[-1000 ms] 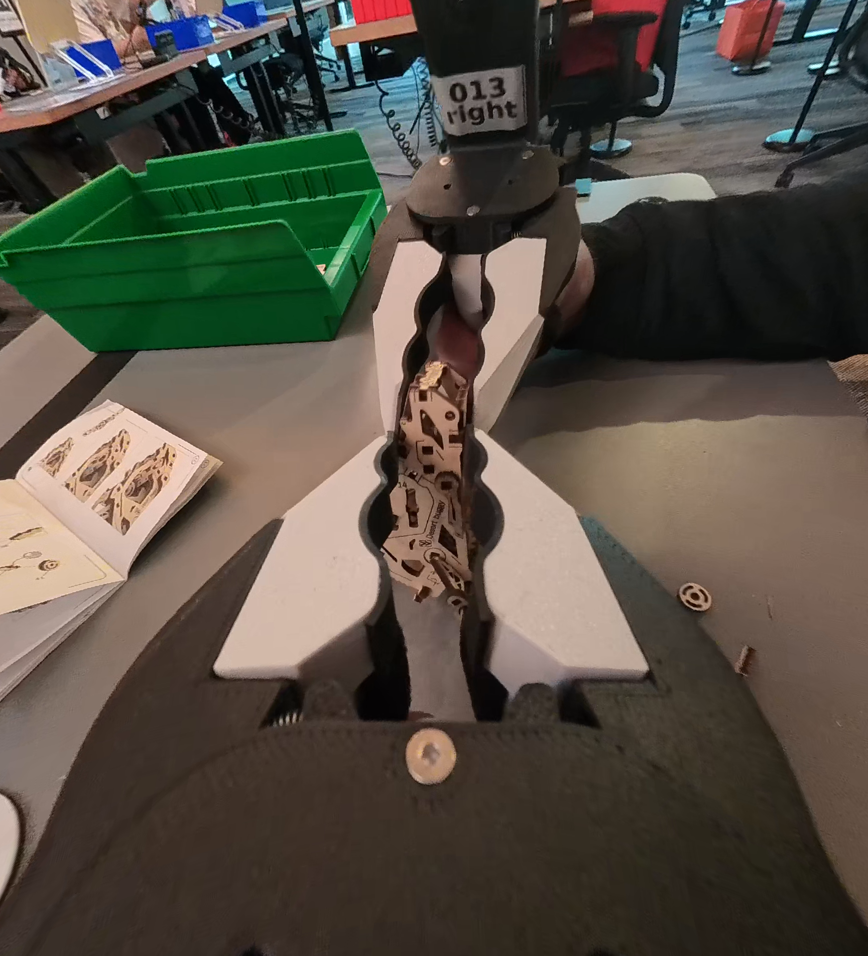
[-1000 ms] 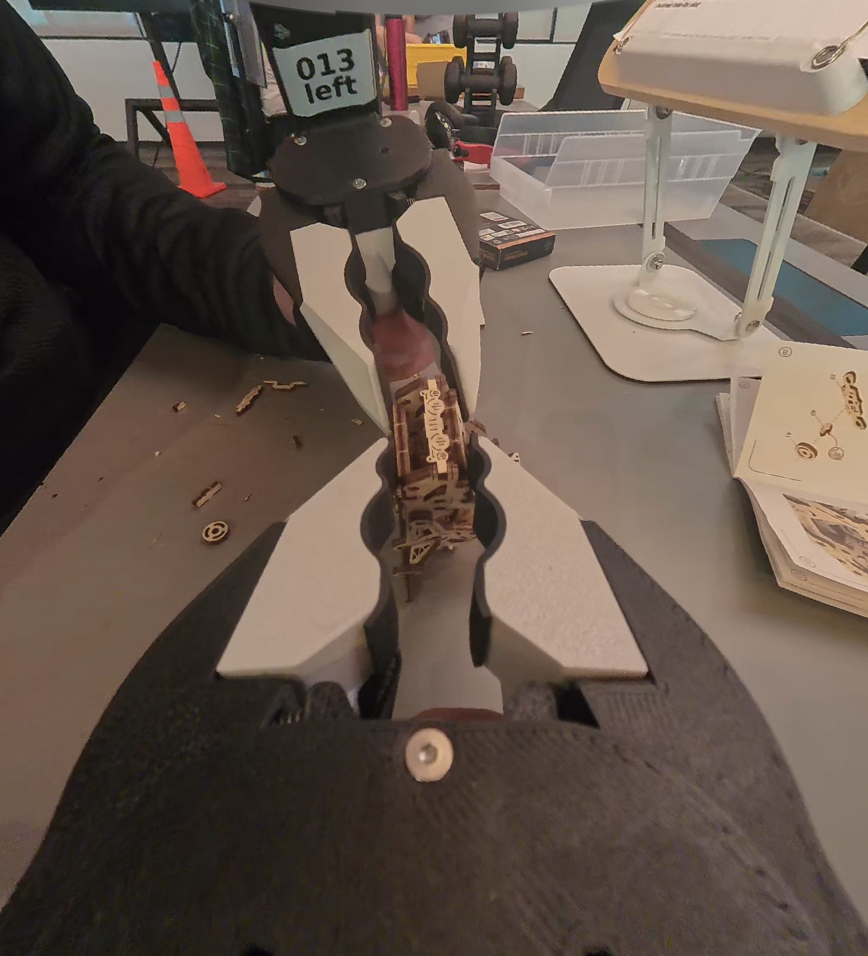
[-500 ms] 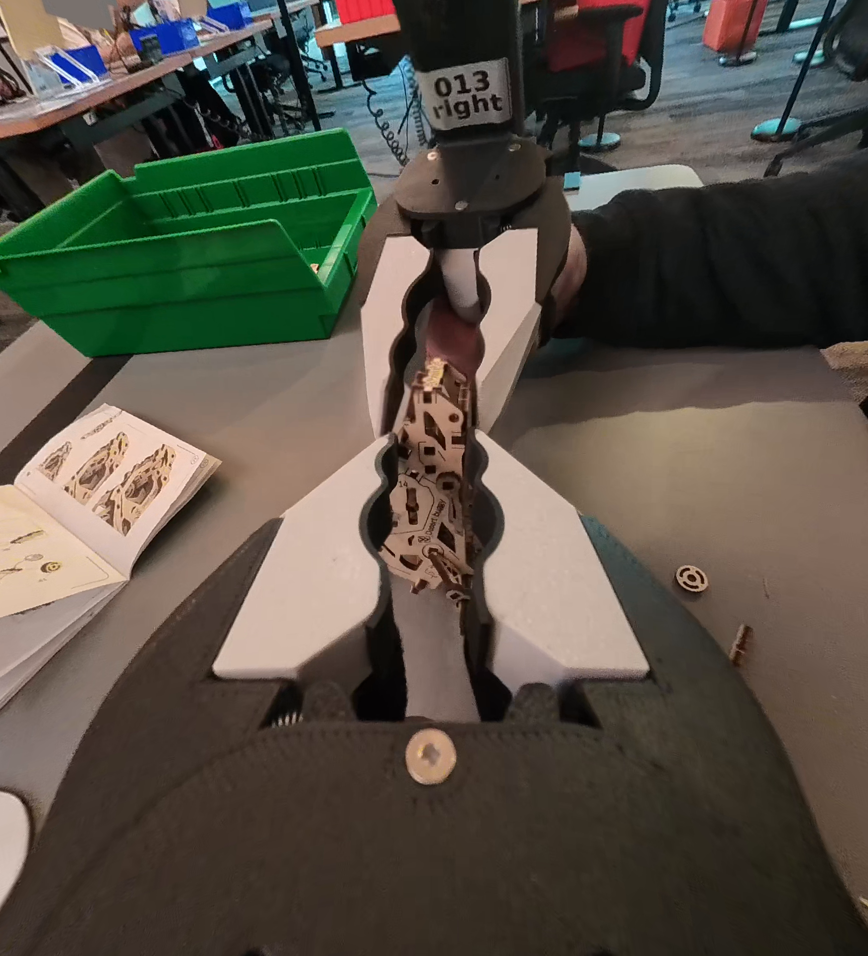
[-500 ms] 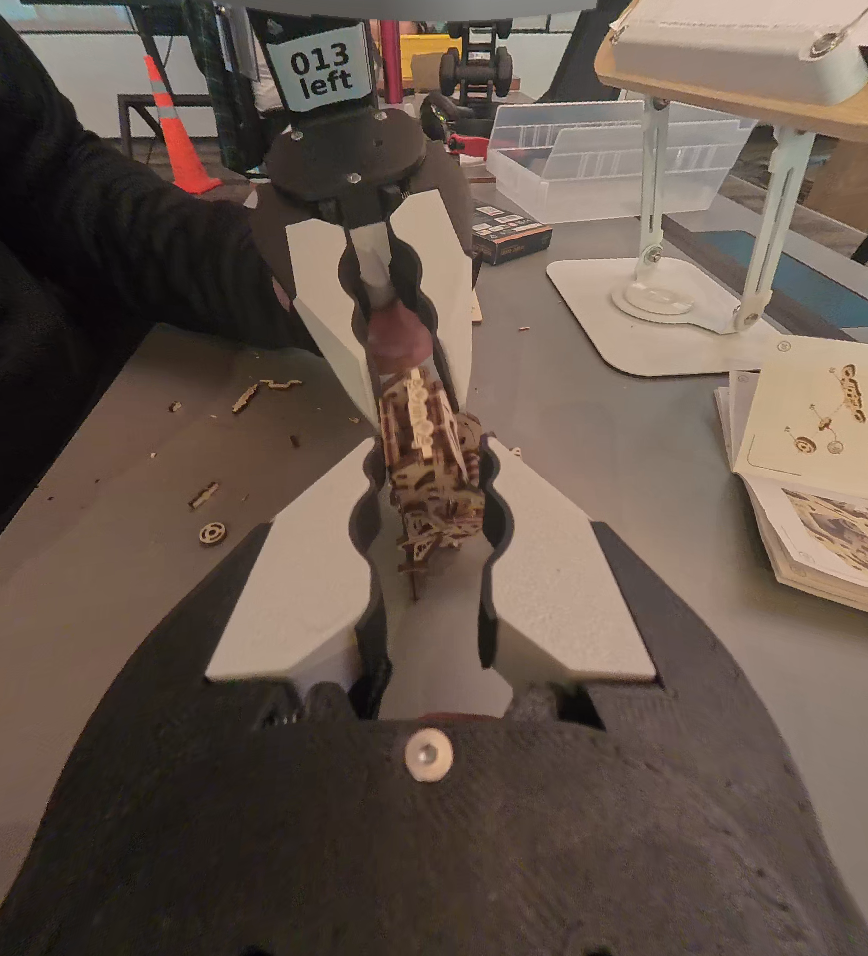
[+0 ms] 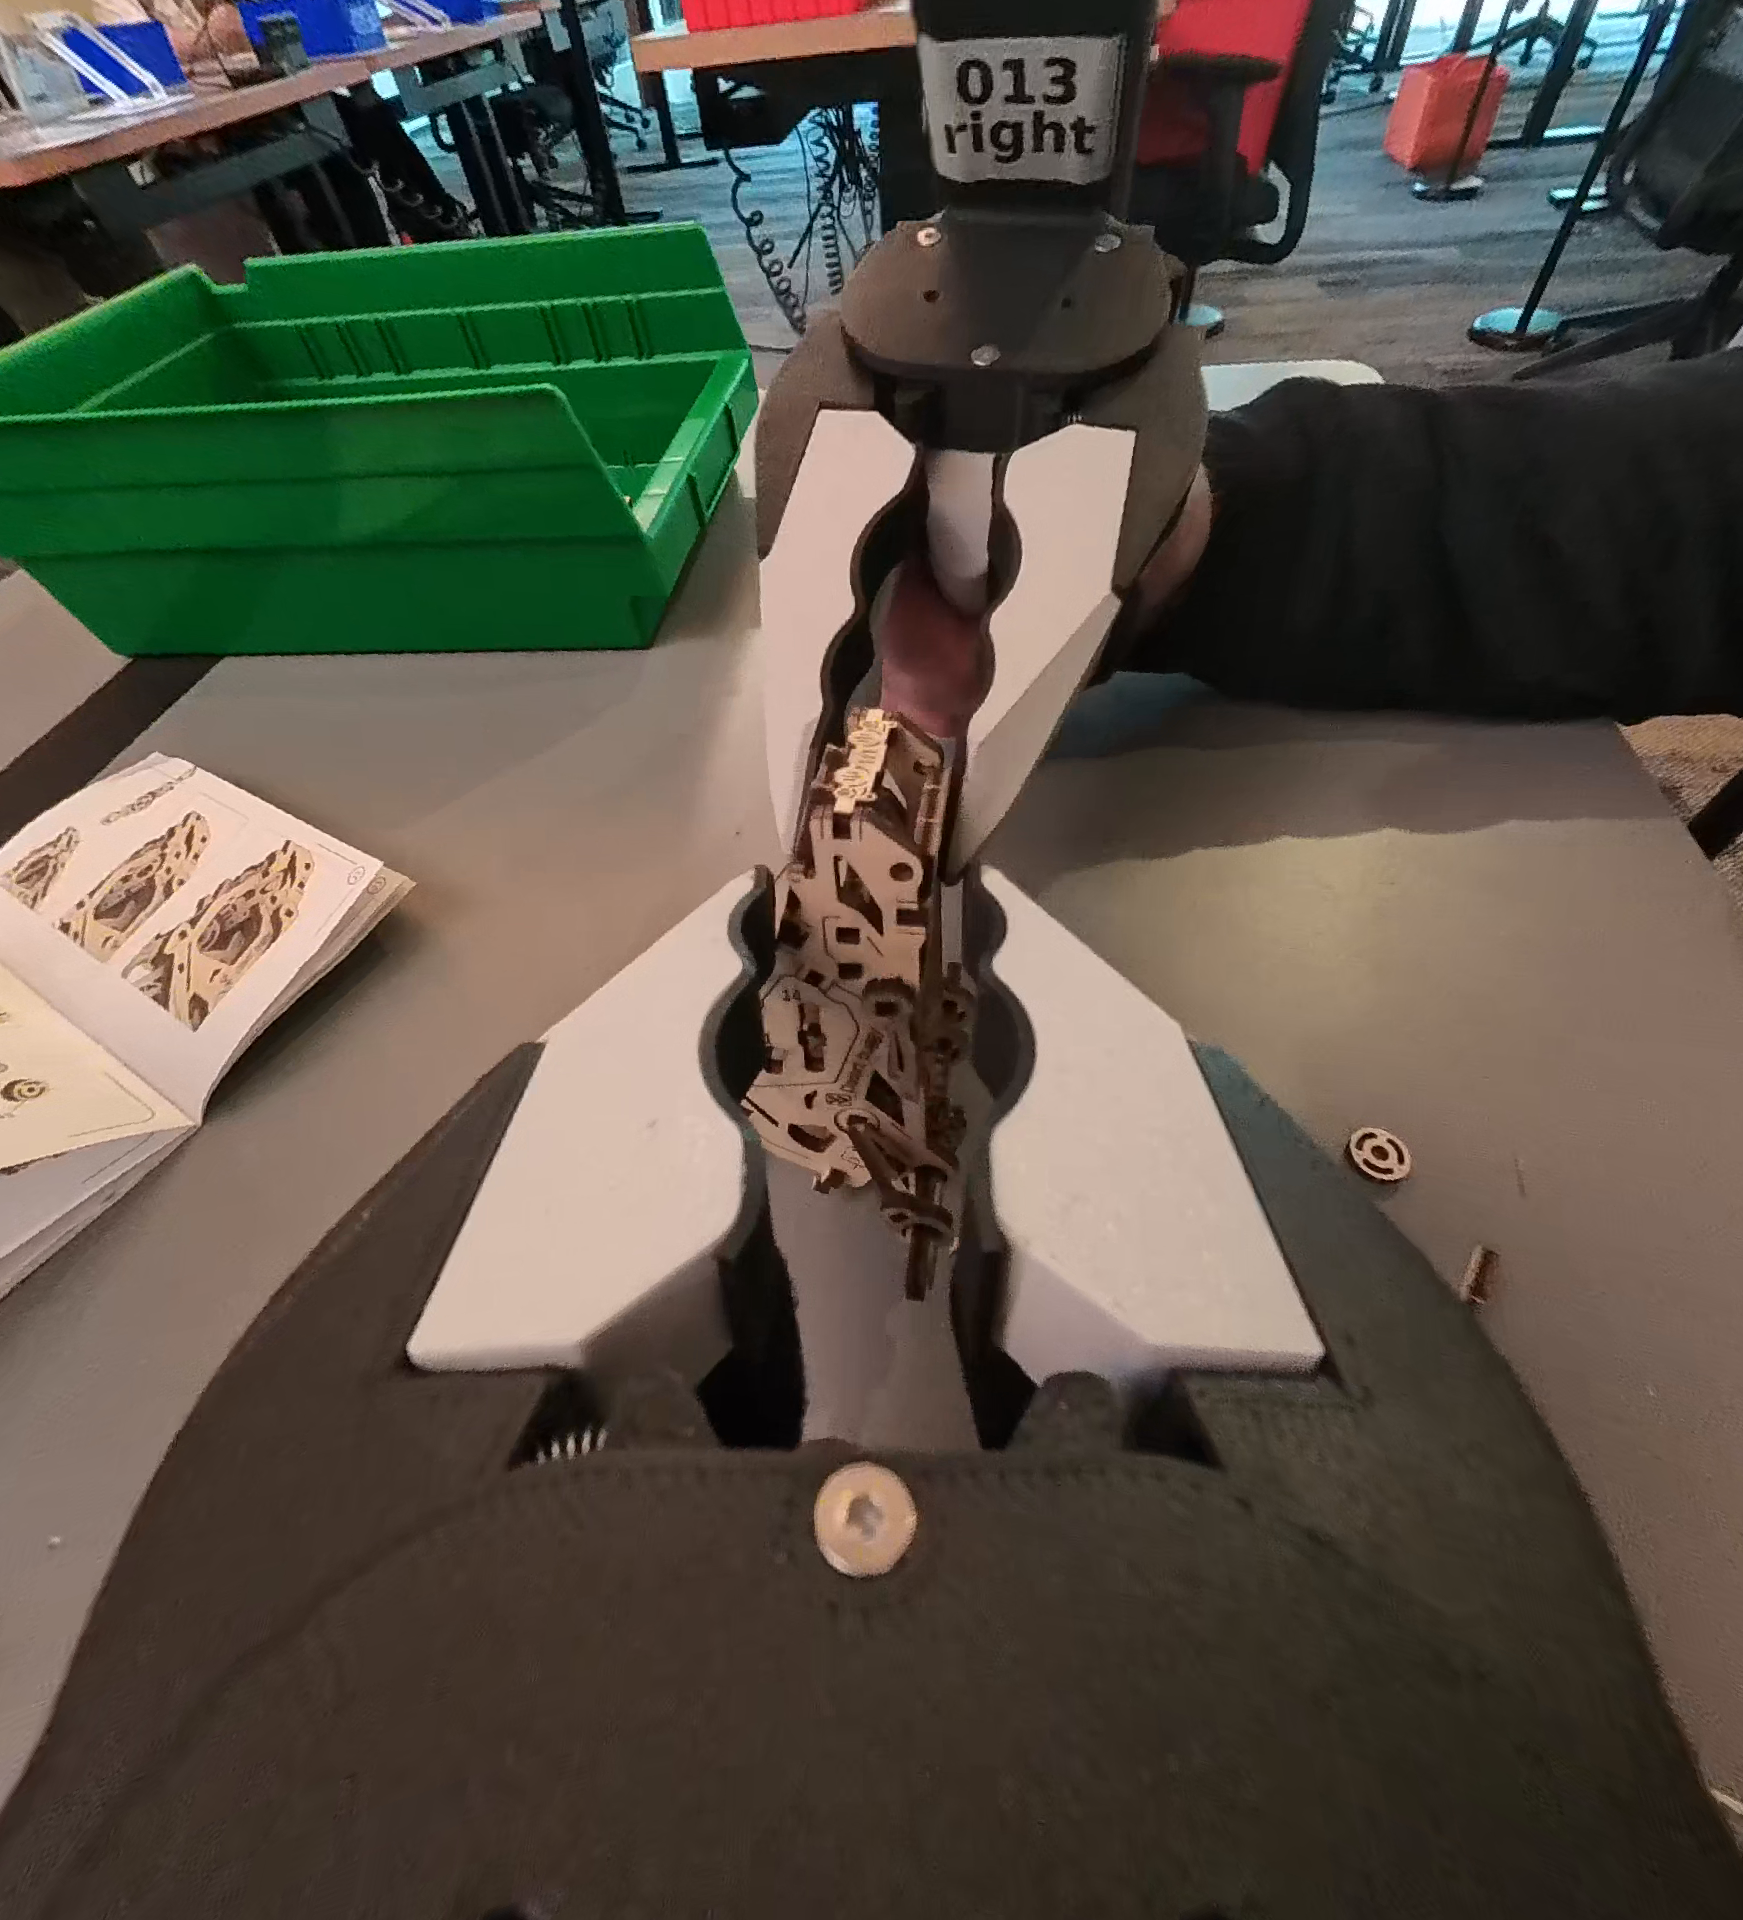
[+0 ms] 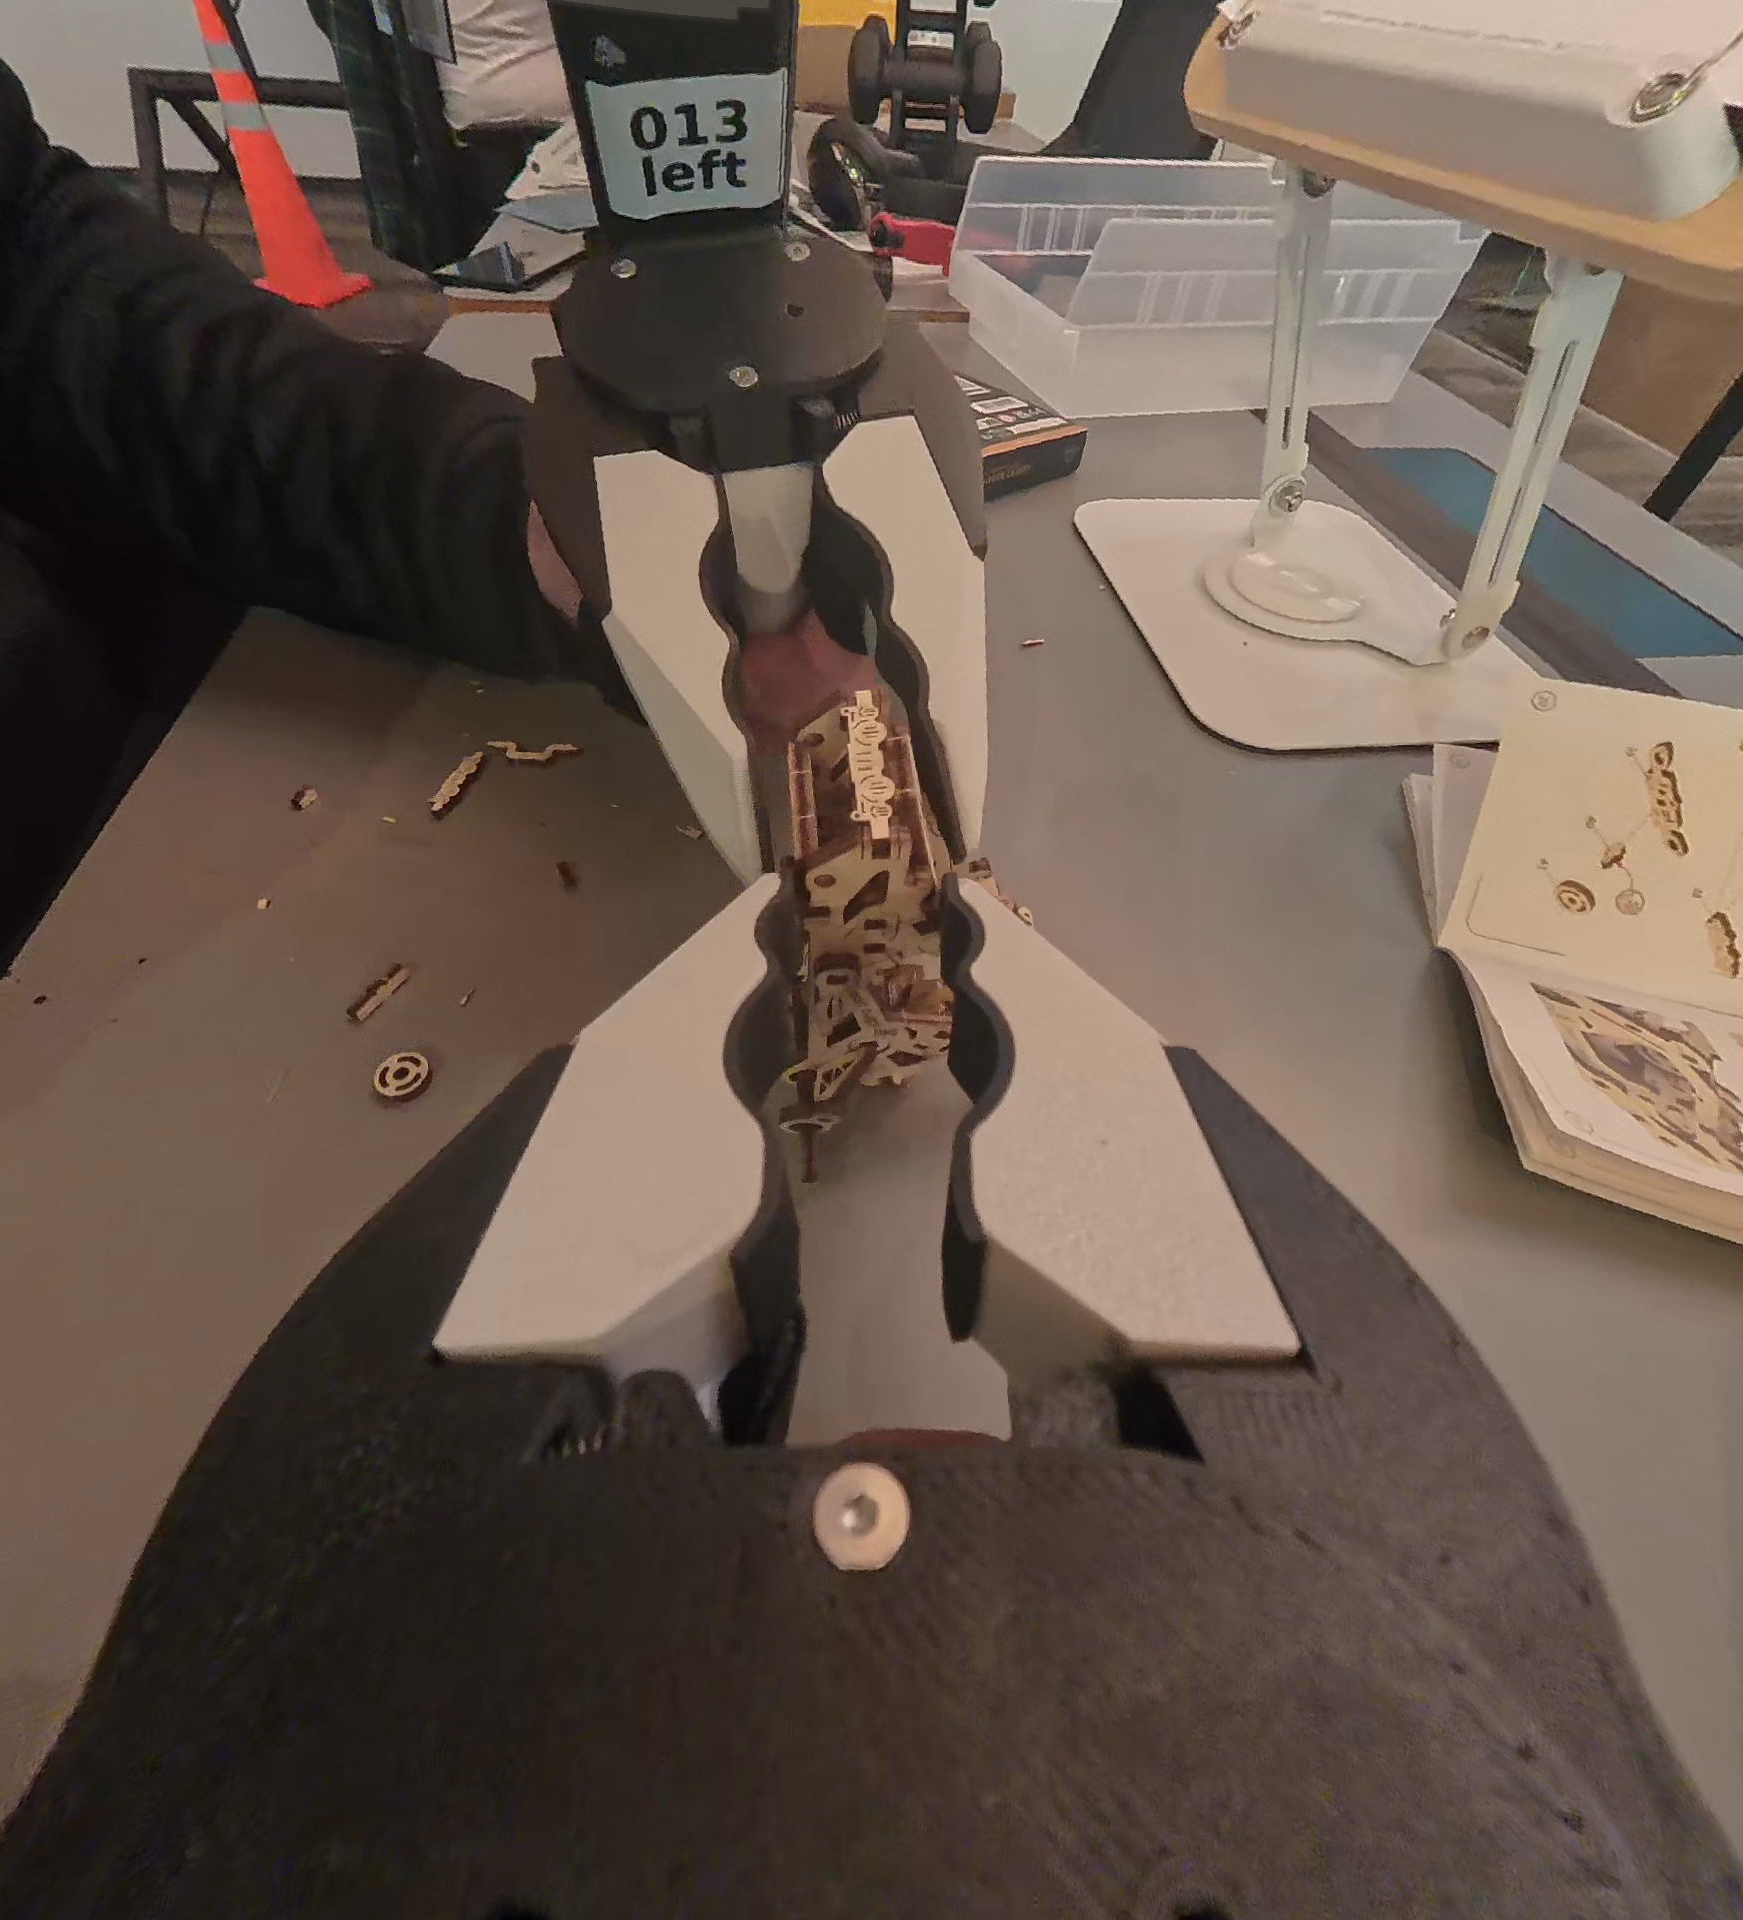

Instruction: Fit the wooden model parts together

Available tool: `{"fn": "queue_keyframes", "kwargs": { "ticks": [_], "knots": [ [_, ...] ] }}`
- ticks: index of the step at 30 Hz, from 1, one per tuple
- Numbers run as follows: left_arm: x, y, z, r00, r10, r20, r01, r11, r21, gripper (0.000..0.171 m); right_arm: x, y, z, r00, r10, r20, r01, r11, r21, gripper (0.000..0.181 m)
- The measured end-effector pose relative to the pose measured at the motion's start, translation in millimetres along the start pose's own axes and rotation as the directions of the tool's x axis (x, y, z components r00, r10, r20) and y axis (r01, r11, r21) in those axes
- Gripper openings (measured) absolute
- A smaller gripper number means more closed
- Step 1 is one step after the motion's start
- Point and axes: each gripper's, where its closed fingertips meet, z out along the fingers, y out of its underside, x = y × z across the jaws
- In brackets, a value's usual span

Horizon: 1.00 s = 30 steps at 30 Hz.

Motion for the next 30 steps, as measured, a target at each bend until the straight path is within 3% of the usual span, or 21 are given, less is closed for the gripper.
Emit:
{"fn": "queue_keyframes", "kwargs": {
  "ticks": [16,30],
  "knots": [
    [1,11,-17,0.999,-0.022,-0.049,0.023,0.999,0.024,0.025,-3,-6,11,0.996,-0.061,-0.07,0.057,0.997,-0.047,0.023],
    [-3,10,-17,0.998,-0.023,-0.055,0.022,1.0,-0.018,0.024,-1,-8,16,0.993,-0.045,-0.111,0.041,0.998,-0.044,0.022]
  ]
}}
